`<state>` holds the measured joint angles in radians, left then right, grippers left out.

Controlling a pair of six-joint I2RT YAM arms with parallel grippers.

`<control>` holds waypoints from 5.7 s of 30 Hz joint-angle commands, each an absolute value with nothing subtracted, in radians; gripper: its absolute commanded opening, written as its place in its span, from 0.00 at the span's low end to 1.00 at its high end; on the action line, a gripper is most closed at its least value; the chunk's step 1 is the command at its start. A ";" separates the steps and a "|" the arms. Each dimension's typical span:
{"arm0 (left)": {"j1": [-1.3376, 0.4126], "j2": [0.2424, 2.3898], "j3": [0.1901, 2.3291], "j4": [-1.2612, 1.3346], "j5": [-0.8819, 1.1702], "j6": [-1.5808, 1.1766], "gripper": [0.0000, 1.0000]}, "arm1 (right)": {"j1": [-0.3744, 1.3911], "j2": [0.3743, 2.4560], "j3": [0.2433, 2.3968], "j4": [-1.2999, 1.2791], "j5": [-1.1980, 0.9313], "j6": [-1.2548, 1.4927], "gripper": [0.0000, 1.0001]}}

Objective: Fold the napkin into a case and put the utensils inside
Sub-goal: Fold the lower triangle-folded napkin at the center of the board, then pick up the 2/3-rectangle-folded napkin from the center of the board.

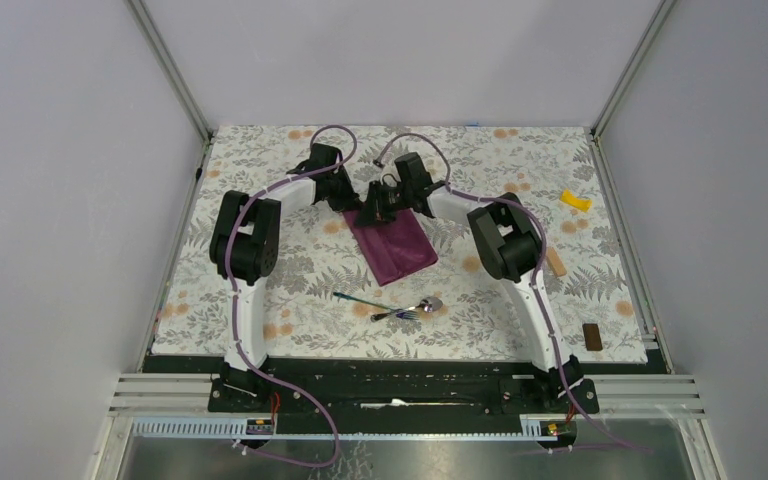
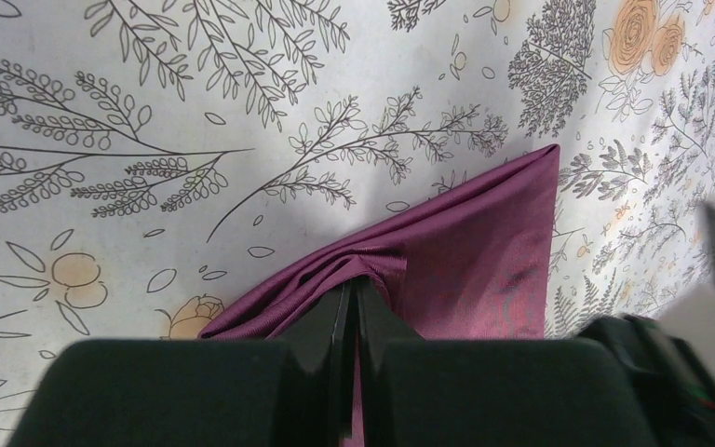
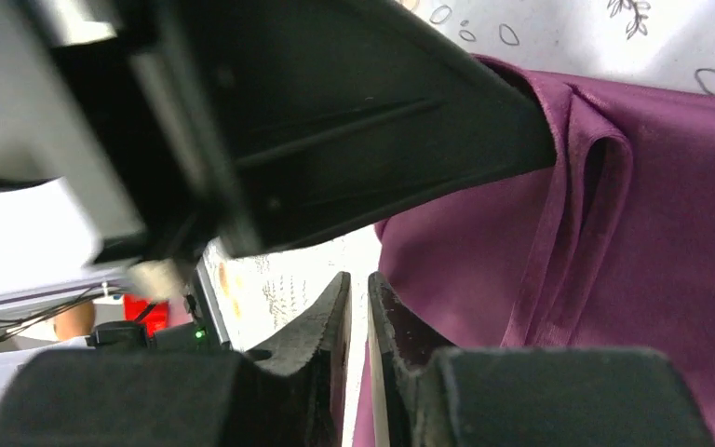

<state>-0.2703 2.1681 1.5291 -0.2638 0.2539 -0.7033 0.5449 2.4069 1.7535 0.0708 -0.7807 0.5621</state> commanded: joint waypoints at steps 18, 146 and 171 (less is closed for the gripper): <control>-0.253 2.194 1.522 -0.225 0.259 -0.690 0.04 | 0.581 2.321 1.548 0.061 -0.902 0.561 0.26; -0.854 1.896 1.482 -0.758 -0.228 -0.533 0.00 | 0.328 1.911 0.914 0.486 -0.627 0.998 0.97; -0.846 1.893 1.471 -0.729 -0.162 -0.512 0.00 | 0.362 2.159 1.061 0.710 -0.598 1.112 0.41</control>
<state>-0.8516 1.9305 1.4784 -0.7612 -0.1875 -0.5266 0.3538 2.1544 1.0409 0.6750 -0.6182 1.1370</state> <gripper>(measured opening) 0.036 0.491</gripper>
